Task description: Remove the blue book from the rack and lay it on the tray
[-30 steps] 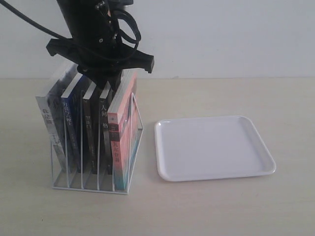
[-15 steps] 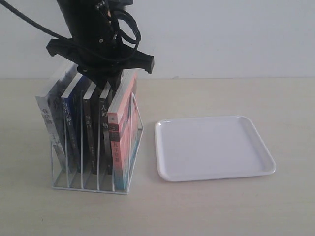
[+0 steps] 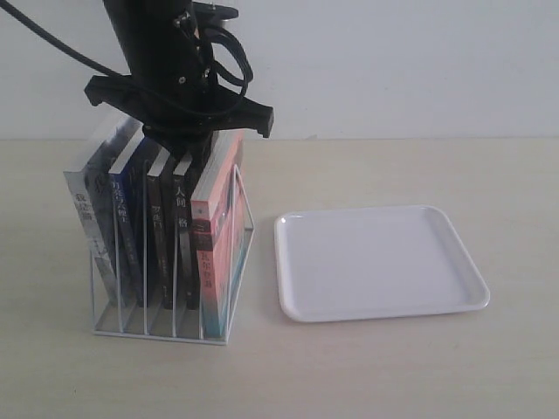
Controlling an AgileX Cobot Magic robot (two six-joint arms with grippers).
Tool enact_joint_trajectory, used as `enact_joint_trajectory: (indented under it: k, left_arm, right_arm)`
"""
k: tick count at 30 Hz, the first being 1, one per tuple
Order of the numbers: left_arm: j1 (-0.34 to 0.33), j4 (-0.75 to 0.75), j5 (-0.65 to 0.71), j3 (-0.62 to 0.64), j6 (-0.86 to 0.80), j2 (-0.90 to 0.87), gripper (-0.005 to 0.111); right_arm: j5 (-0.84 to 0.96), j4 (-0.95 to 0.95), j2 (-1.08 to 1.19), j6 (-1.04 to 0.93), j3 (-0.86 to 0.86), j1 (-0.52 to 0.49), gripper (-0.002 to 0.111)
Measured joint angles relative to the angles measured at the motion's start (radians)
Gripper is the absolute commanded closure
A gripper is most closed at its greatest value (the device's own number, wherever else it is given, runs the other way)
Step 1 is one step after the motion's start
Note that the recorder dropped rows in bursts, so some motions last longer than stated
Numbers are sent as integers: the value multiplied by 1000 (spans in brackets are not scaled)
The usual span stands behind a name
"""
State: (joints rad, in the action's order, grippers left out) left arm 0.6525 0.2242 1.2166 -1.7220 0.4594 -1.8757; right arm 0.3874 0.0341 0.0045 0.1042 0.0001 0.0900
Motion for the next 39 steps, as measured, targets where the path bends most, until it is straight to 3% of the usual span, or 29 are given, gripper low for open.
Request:
enact_joint_trajectory:
  k: [39]
  left_arm:
    - [-1,-48,26,-10,0,77,102]
  right_arm:
    - [0,0,0,0,0,0,108]
